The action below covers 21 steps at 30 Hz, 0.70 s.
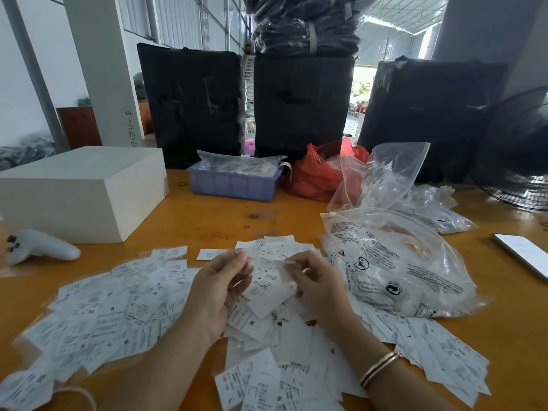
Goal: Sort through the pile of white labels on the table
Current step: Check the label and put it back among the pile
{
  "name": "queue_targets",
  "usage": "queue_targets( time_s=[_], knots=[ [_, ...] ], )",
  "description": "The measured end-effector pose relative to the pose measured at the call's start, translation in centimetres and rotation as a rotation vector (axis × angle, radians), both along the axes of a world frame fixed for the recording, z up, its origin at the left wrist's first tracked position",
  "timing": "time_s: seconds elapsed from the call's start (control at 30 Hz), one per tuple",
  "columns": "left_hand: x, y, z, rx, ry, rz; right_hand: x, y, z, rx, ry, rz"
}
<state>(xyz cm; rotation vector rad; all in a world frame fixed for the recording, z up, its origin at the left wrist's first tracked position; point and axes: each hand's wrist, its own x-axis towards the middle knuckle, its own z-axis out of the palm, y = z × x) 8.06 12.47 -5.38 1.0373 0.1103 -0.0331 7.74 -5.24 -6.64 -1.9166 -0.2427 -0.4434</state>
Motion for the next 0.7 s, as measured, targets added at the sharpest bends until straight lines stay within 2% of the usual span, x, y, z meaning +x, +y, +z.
queue_targets(
  time_s=[0.07, 0.13, 0.37, 0.7],
  knots=[
    [0.0, -0.1, 0.0, -0.006, 0.007, -0.008, -0.2, 0.0, 0.2, 0.085, -0.04, 0.032],
    [-0.1, -0.3, 0.0, 0.003, 0.019, -0.015, -0.3, 0.3, 0.4, 0.079, -0.149, 0.031],
    [-0.4, -0.7, -0.1, -0.032, 0.04, -0.057, -0.3, 1.1, -0.1, -0.161, -0.449, -0.07],
    [-0.3, -0.7, -0.3, -0.108, 0.009, -0.09, -0.3, 1.6, -0.2, -0.239, -0.566, -0.088]
  ],
)
